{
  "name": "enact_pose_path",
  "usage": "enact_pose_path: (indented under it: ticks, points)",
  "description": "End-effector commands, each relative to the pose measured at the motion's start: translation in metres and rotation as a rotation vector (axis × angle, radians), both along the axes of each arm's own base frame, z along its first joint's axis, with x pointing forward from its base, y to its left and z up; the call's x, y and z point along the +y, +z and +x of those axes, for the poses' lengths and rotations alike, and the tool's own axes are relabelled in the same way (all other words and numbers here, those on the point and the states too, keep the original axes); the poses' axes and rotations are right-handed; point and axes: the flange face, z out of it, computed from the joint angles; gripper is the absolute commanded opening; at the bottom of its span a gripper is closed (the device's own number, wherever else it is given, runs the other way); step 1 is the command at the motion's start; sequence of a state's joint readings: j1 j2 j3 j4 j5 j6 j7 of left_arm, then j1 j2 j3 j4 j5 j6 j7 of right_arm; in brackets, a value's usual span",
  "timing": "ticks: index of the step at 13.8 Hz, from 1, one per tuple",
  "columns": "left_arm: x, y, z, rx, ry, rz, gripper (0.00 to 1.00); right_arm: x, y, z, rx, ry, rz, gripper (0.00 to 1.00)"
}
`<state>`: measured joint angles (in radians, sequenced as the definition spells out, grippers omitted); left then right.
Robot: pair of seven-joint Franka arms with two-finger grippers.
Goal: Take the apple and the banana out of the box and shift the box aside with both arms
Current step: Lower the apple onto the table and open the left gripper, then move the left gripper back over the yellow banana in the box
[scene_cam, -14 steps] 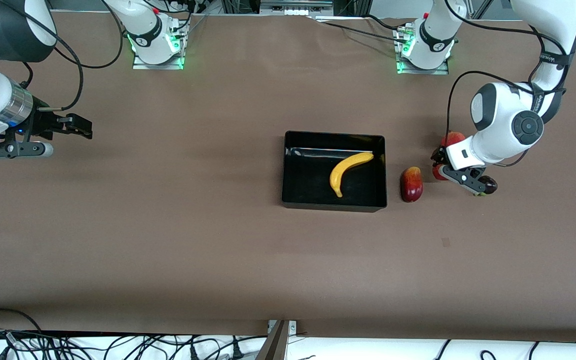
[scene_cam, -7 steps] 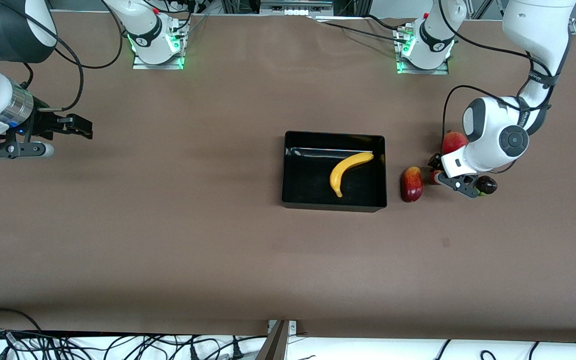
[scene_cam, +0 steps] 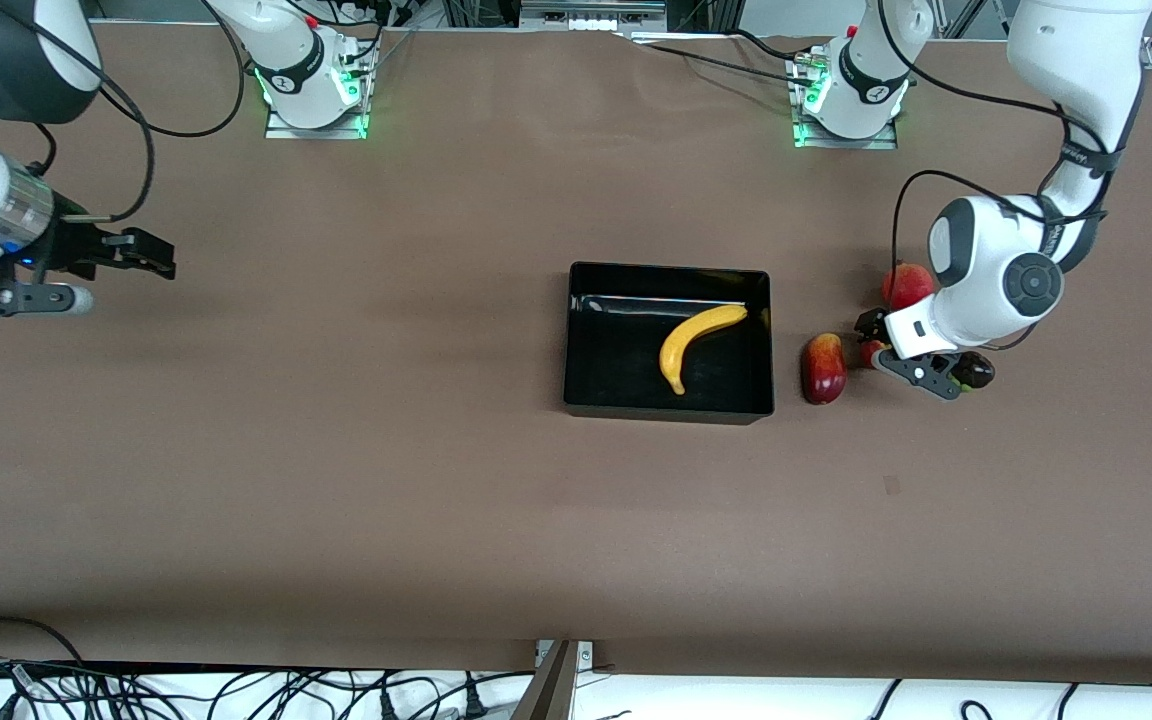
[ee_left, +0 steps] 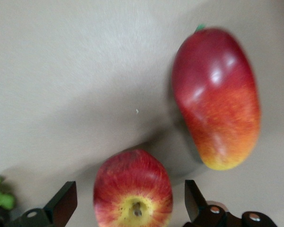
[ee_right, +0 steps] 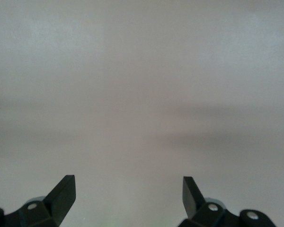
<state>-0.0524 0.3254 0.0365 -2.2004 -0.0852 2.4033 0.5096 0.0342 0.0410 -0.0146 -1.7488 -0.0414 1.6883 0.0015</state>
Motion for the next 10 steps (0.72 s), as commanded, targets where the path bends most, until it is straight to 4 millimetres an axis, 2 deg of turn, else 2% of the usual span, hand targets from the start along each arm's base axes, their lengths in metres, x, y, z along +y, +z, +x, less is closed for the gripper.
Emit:
enact_pose_path:
  ticks: [1, 3, 5, 6, 7, 9, 10]
  points:
    - [-0.030, 0.077, 0.001, 0.031, 0.011, -0.026, 1.00, 0.000, 0.014, 0.000, -0.027, -0.013, -0.004, 1.00]
    - [-0.072, 0.112, -0.006, 0.021, 0.045, -0.035, 1.00, 0.000, 0.009, 0.003, -0.040, -0.025, 0.000, 1.00]
    - [-0.129, 0.122, -0.016, 0.028, 0.095, -0.059, 1.00, 0.007, 0.014, 0.004, -0.057, -0.010, -0.001, 1.00]
    - [-0.158, 0.121, -0.021, 0.042, 0.141, -0.070, 1.00, 0.008, 0.014, 0.004, -0.058, -0.009, -0.001, 1.00]
    - [-0.183, 0.111, -0.027, 0.063, 0.181, -0.073, 1.00, 0.010, 0.014, 0.004, -0.057, -0.005, -0.003, 1.00]
    - [-0.239, 0.101, -0.030, 0.045, 0.180, -0.081, 1.00, 0.009, 0.012, 0.004, -0.052, -0.008, 0.001, 1.00]
    - [-0.254, 0.091, -0.029, 0.033, 0.191, -0.078, 1.00, 0.009, 0.013, 0.004, -0.055, -0.008, 0.000, 1.00]
